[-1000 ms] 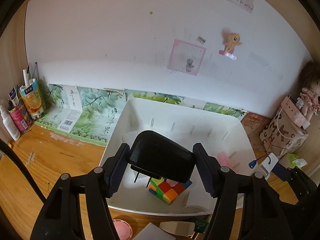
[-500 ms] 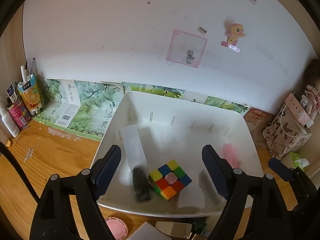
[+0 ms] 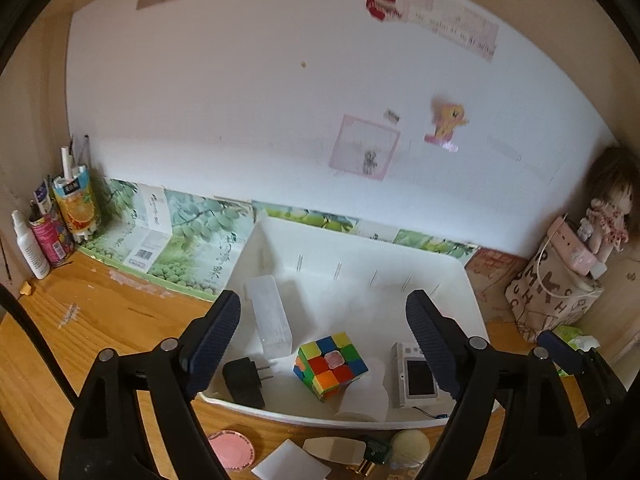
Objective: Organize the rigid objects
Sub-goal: 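Withdraw both tools from the bin toward the remaining objects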
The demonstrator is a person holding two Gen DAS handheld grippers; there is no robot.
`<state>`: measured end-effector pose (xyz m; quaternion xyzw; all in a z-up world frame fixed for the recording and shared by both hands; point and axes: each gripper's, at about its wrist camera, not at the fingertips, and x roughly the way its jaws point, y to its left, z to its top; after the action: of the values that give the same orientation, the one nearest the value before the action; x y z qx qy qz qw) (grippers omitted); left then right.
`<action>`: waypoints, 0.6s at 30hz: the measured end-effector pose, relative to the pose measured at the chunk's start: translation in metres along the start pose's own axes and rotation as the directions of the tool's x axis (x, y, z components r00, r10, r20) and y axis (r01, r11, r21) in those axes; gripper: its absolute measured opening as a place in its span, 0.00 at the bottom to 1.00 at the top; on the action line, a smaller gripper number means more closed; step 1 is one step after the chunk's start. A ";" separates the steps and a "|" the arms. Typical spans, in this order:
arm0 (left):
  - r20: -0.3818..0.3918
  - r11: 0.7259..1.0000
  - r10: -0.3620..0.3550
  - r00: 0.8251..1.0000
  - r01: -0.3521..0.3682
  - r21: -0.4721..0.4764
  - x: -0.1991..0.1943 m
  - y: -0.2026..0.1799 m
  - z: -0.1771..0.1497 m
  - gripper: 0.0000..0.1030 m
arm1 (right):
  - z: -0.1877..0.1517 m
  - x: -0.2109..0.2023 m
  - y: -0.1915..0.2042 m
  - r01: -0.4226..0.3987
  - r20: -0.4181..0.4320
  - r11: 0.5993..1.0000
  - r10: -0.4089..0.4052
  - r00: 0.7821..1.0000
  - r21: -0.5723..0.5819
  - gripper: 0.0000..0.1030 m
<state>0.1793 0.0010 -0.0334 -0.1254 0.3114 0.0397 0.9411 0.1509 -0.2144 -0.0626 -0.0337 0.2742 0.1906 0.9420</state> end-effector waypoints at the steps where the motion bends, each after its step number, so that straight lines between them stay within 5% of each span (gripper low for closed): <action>1: 0.009 1.000 0.001 1.000 -0.001 -0.004 -0.004 0.001 0.000 0.86 | 0.001 -0.004 0.002 0.002 0.007 1.000 -0.002 1.000 0.000 0.78; 18: 0.135 0.997 0.054 0.989 -0.045 -0.069 -0.085 0.025 -0.016 0.89 | 0.000 -0.066 0.012 -0.002 0.080 0.997 -0.005 0.997 0.078 0.79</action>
<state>0.0981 0.0216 -0.0006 -0.1455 0.2475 0.0820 0.9544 0.0950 -0.2253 -0.0276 0.0105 0.2433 0.1802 0.9530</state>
